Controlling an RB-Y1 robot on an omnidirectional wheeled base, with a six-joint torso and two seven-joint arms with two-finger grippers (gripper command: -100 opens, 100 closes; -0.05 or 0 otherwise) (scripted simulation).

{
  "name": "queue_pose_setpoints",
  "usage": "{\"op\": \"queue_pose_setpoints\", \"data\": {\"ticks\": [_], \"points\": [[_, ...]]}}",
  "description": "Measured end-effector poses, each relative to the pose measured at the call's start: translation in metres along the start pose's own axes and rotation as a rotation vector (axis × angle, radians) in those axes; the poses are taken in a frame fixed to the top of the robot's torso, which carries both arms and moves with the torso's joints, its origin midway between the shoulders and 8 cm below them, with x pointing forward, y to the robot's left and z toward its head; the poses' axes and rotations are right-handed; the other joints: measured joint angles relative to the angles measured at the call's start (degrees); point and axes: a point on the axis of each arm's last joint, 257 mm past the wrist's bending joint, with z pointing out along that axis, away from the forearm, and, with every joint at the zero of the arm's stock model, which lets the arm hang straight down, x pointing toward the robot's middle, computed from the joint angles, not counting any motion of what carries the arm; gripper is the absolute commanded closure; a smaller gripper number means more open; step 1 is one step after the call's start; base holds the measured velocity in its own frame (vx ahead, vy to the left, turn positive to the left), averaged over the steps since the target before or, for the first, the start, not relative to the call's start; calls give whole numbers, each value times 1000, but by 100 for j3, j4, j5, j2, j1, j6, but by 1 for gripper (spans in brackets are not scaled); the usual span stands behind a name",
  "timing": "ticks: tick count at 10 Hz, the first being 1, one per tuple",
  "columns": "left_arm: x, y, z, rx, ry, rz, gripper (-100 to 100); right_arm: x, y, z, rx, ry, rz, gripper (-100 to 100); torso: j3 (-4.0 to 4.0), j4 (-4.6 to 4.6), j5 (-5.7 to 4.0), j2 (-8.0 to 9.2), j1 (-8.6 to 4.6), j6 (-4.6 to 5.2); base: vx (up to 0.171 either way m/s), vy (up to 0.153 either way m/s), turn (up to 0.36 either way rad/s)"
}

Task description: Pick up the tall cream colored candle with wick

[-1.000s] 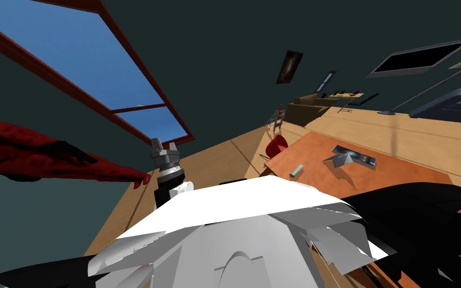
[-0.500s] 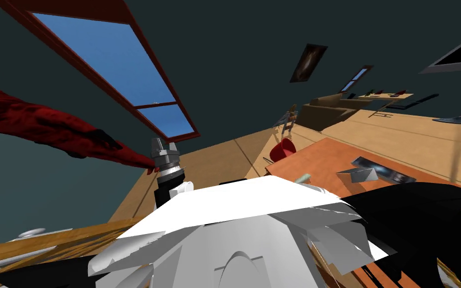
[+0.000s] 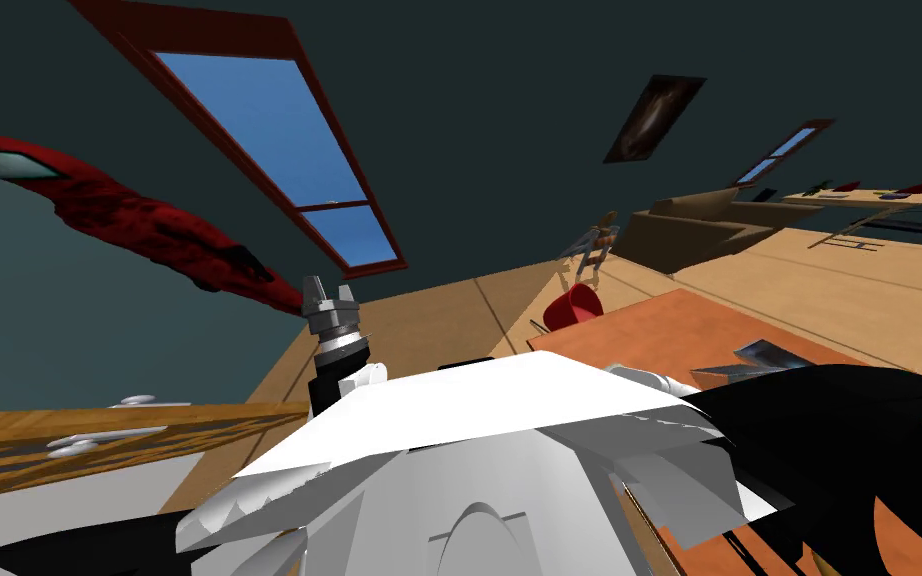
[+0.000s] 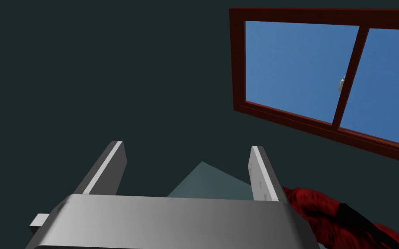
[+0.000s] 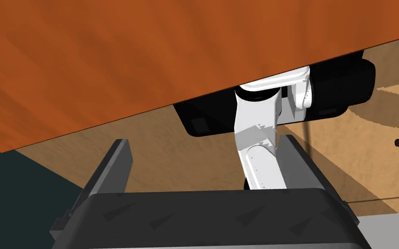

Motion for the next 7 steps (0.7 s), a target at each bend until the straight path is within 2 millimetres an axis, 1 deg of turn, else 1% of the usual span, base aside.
{"op": "queue_pose_setpoints", "data": {"ticks": [1,2,3,5,6,7], "points": [[0,0,0,0,0,0,0,24,-1,-8,-5,53,-42,-100,2,1,-3,3,-15,1,-57,-208,252],[0,0,0,0,0,0,0,49,-1,-17,-12,103,-74,-100,0,0,-5,-2,-17,4,-33,-150,73],[0,0,0,0,0,0,0,58,-2,-23,-18,123,-98,-100,-6,-2,-3,-12,2,7,-36,-115,104],[0,0,0,0,0,0,0,79,2,-36,-35,178,-147,-100,-7,-2,2,-13,19,2,-45,-129,215],[0,0,0,0,0,0,0,90,2,-41,-36,207,-163,-100,-8,-2,0,-15,12,5,-47,-115,96],[0,0,0,0,0,0,0,101,1,-45,-39,228,-179,-100,-8,-2,0,-14,19,7,-23,-45,18]]}}
